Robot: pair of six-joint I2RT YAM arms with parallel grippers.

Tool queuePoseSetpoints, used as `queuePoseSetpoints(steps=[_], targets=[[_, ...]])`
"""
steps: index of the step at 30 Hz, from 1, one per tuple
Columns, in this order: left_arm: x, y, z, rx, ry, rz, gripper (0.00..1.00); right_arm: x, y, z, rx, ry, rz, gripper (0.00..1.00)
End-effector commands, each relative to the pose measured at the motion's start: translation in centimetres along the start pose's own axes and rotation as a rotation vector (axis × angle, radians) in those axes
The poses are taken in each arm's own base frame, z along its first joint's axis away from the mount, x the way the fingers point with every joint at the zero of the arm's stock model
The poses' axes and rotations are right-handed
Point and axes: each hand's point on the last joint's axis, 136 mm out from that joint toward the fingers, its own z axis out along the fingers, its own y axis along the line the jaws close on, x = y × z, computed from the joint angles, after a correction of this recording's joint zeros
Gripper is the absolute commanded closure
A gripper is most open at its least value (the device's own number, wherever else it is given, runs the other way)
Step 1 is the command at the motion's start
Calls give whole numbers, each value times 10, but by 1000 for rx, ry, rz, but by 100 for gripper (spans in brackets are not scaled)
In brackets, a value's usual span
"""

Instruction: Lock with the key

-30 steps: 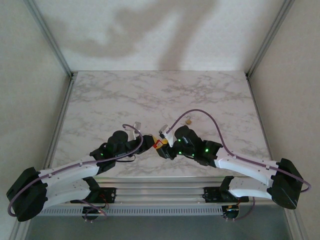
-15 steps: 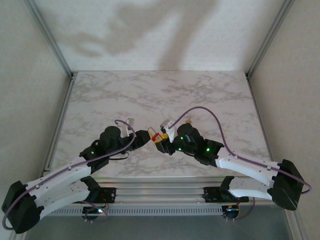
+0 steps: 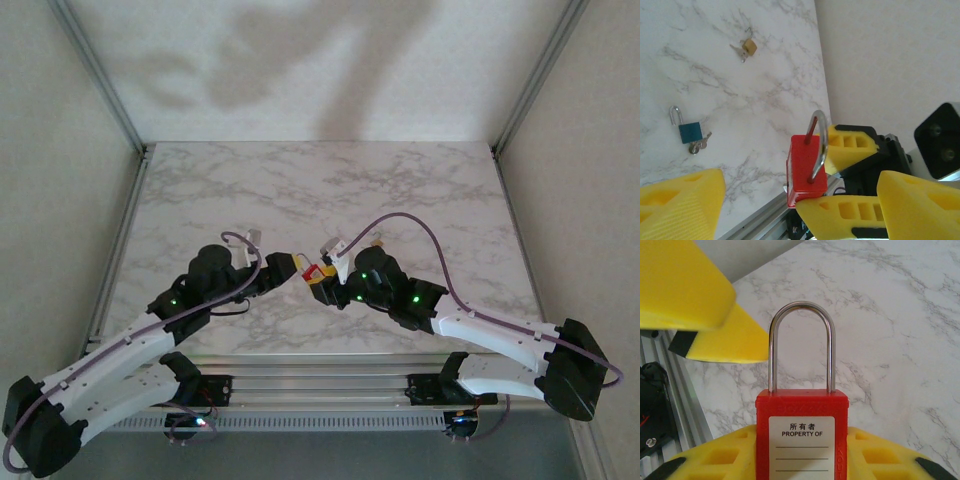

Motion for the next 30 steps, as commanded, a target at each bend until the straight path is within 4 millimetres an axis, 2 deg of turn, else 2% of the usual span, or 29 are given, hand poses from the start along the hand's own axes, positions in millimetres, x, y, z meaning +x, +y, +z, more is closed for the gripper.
queuePoseSetpoints(steps=[1,8,20,30], targets=[[9,-3,3,10,47,-6,20,-28,3,-5,-6,-81,0,100],[19,-4,16,-5,98,8,20,-27,6,-3,-21,-68,-7,100],[25,0,31,-23,137,4,29,-21,15,1,-75,-21,-20,100],[31,4,39,-25,154,-3,44,-17,20,5,-103,4,-24,100]])
